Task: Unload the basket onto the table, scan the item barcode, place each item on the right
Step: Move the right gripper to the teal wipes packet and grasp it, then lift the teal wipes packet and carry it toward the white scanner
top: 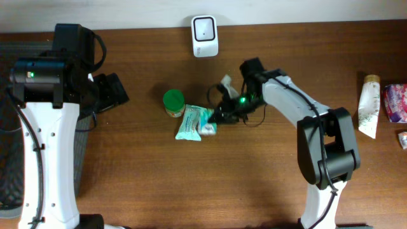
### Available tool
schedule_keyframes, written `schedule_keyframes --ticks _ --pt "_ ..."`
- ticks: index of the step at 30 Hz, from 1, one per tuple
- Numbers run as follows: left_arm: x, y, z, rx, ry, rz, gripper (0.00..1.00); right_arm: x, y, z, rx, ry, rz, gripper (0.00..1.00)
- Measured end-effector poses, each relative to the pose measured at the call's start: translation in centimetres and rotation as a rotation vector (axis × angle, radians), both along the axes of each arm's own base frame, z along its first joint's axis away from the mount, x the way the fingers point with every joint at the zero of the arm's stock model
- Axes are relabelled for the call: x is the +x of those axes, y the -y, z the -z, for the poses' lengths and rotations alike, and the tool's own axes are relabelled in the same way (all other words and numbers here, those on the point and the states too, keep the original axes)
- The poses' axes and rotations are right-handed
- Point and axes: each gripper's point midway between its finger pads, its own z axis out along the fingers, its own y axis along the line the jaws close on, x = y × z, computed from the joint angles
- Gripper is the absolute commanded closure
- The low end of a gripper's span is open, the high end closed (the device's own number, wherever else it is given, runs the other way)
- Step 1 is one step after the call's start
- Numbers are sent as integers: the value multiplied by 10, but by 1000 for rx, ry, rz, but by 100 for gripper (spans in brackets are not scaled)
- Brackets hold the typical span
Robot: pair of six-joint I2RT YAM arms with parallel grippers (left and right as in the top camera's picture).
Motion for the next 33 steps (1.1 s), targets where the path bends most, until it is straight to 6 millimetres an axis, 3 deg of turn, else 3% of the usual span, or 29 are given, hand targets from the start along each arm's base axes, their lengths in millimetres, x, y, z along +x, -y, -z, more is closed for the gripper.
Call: schedule_keyframes --ticks 2,4,7,14,20,33 --pt "0 0 0 0 0 0 1 13 -3 -30 148 66 -16 96" --pt "0 0 0 0 0 0 1 26 7 -69 355 150 -25 96" --pt "0 0 0 0 0 0 1 37 28 -94 497 210 0 96" --pt "0 0 0 0 0 0 1 54 45 -106 564 368 -5 96" --pt "0 0 0 0 0 0 1 80 81 -112 557 431 71 96" --pt "0 0 0 0 0 0 1 80 81 -112 557 419 76 96"
